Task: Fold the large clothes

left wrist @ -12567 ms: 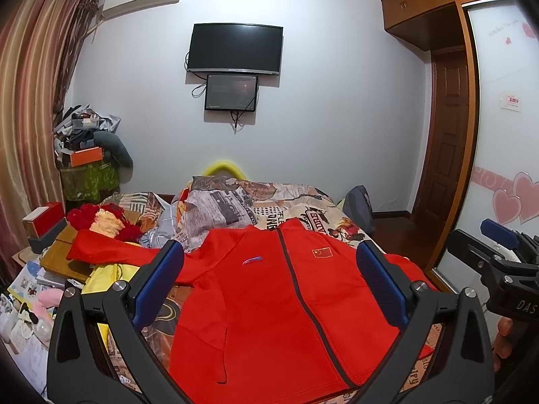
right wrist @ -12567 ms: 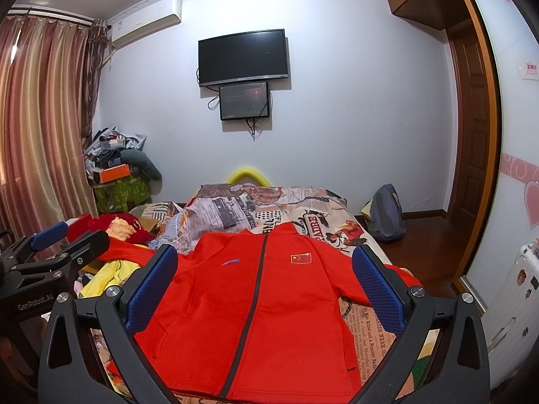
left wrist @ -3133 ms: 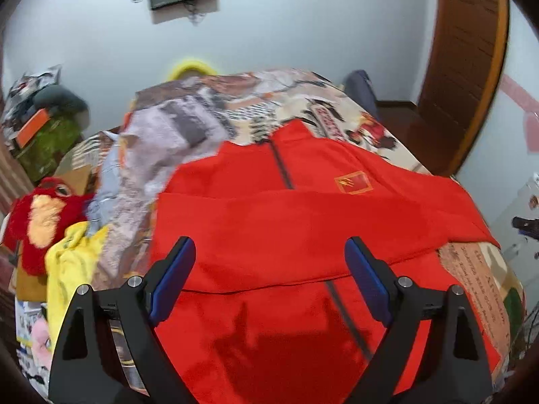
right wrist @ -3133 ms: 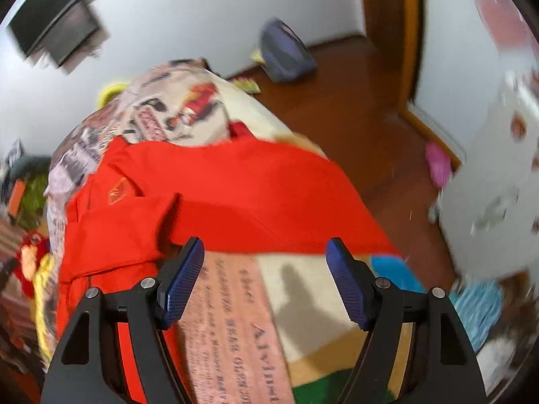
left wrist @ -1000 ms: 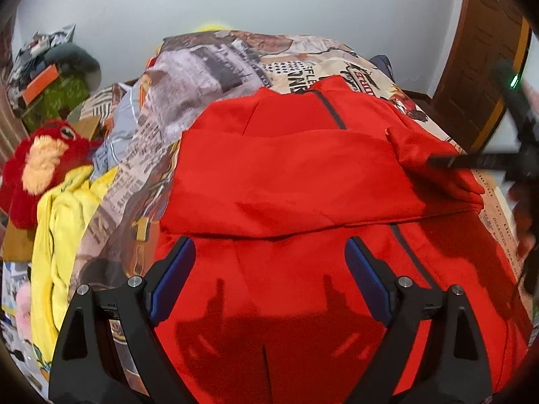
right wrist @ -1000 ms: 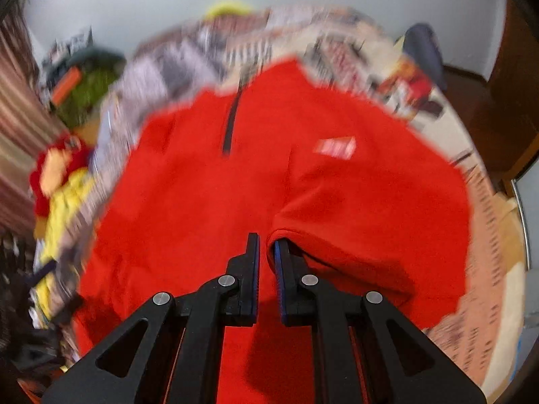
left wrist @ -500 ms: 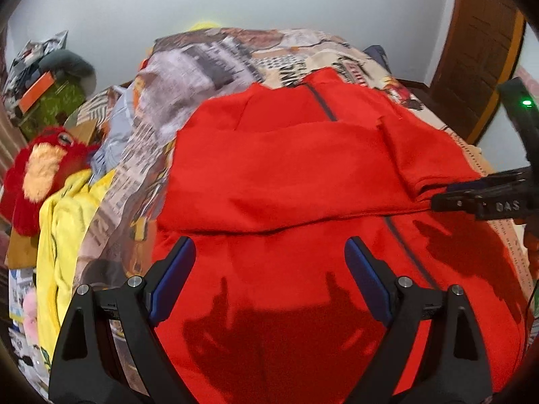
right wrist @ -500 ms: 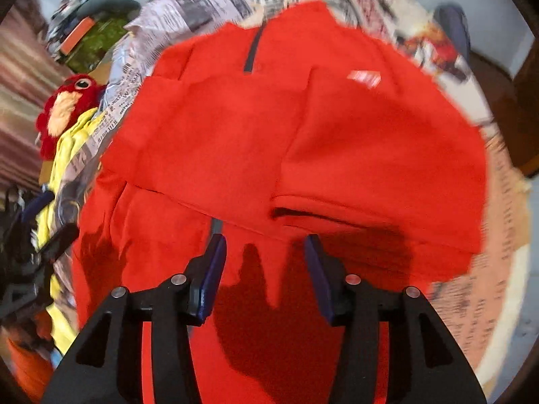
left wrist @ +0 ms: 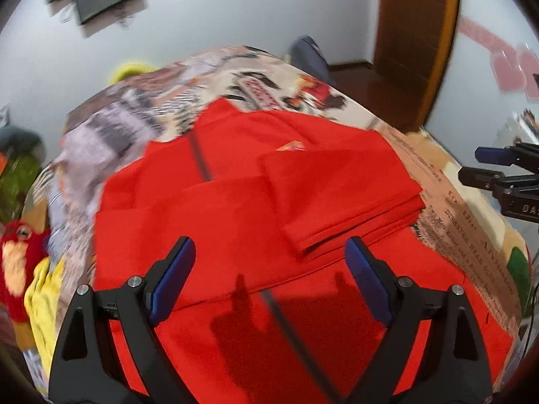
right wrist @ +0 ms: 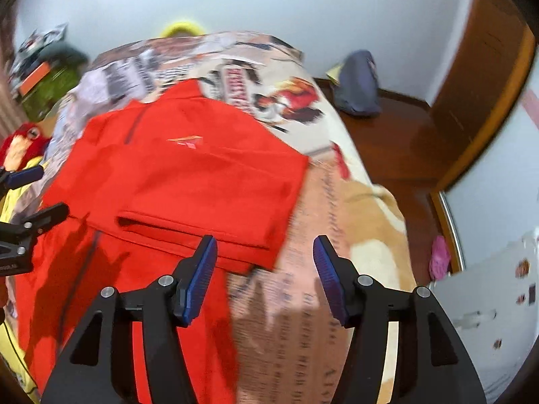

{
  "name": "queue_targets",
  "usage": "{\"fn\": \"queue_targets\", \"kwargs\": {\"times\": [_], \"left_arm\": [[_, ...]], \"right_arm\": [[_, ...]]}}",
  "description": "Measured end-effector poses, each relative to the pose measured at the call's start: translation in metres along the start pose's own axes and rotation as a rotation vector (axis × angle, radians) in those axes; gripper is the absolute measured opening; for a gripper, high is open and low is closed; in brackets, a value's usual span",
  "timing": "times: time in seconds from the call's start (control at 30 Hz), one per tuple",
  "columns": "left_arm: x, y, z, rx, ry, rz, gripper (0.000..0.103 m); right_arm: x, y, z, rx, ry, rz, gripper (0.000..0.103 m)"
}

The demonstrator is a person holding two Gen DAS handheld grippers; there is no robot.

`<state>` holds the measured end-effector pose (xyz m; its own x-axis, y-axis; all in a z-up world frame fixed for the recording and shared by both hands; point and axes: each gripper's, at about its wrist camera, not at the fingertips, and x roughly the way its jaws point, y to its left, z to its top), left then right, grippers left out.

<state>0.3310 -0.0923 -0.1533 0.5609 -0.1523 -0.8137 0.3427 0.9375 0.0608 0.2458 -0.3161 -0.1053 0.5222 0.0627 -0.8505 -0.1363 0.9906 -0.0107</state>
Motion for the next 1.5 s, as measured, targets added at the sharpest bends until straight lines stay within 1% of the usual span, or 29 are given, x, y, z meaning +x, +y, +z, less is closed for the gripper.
{"fn": "queue_targets", "kwargs": {"times": [0.1, 0.2, 0.23, 0.3, 0.37, 0.47, 0.67, 0.73, 0.8, 0.83, 0.87, 0.9, 0.93, 0.97, 1.0, 1.07, 1.1, 1.2, 1.23, 1.37, 1.5], "left_arm": [[0.031, -0.025, 0.011, 0.061, 0.059, -0.009, 0.090], [0.061, -0.047, 0.017, 0.116, 0.118, -0.008, 0.090], [0.070, -0.054, 0.018, 0.137, 0.131, -0.008, 0.090], [0.083, -0.067, 0.020, 0.170, 0.148, -0.006, 0.090], [0.094, -0.077, 0.024, 0.194, 0.160, -0.021, 0.090], [0.108, -0.089, 0.029, 0.204, 0.174, -0.052, 0.090], [0.136, -0.104, 0.038, 0.179, 0.232, -0.101, 0.090], [0.140, -0.109, 0.041, 0.180, 0.227, -0.108, 0.090], [0.141, -0.114, 0.043, 0.197, 0.211, -0.093, 0.089], [0.141, -0.117, 0.044, 0.209, 0.195, -0.080, 0.087], [0.140, -0.119, 0.045, 0.222, 0.177, -0.073, 0.075], [0.138, -0.121, 0.047, 0.234, 0.160, -0.067, 0.056], [0.134, -0.122, 0.048, 0.247, 0.137, -0.055, 0.045], [0.130, -0.122, 0.050, 0.256, 0.122, -0.052, 0.022], [0.127, -0.120, 0.052, 0.254, 0.111, -0.052, 0.006], [0.111, -0.109, 0.057, 0.230, 0.061, -0.036, 0.005], [0.099, -0.096, 0.060, 0.196, 0.020, -0.031, 0.005], [0.071, -0.054, 0.069, 0.072, -0.042, -0.048, 0.004], [0.057, -0.032, 0.071, 0.020, -0.074, -0.036, 0.004], [0.012, 0.032, 0.070, -0.088, -0.176, 0.044, 0.003], [-0.027, 0.099, 0.059, -0.199, -0.249, 0.120, 0.003]], "right_arm": [[0.011, -0.024, -0.009, 0.061, 0.031, -0.018, 0.055], [0.026, -0.039, -0.019, 0.102, 0.060, -0.013, 0.055], [0.027, -0.048, -0.024, 0.112, 0.065, -0.008, 0.055], [0.034, -0.053, -0.030, 0.124, 0.079, -0.009, 0.055], [0.039, -0.056, -0.035, 0.124, 0.091, -0.015, 0.055], [0.044, -0.058, -0.040, 0.113, 0.105, -0.015, 0.055], [0.051, -0.058, -0.044, 0.121, 0.117, 0.007, 0.055], [0.053, -0.058, -0.045, 0.127, 0.122, 0.011, 0.055], [0.054, -0.057, -0.045, 0.130, 0.126, 0.010, 0.055], [0.055, -0.057, -0.045, 0.132, 0.129, 0.010, 0.055], [0.054, -0.056, -0.045, 0.133, 0.131, 0.011, 0.055], [0.054, -0.055, -0.045, 0.134, 0.130, 0.013, 0.055], [0.053, -0.054, -0.045, 0.134, 0.129, 0.013, 0.055], [0.052, -0.053, -0.045, 0.134, 0.127, 0.014, 0.056], [0.051, -0.052, -0.045, 0.134, 0.127, 0.015, 0.056], [0.049, -0.049, -0.041, 0.132, 0.124, 0.022, 0.056], [0.048, -0.048, -0.038, 0.131, 0.121, 0.028, 0.056], [0.046, -0.041, -0.023, 0.130, 0.108, 0.048, 0.056], [0.046, -0.038, -0.017, 0.130, 0.104, 0.053, 0.056], [0.045, -0.020, 0.007, 0.111, 0.067, 0.074, 0.055], [0.051, 0.006, 0.029, 0.082, 0.051, 0.100, 0.056]]}}
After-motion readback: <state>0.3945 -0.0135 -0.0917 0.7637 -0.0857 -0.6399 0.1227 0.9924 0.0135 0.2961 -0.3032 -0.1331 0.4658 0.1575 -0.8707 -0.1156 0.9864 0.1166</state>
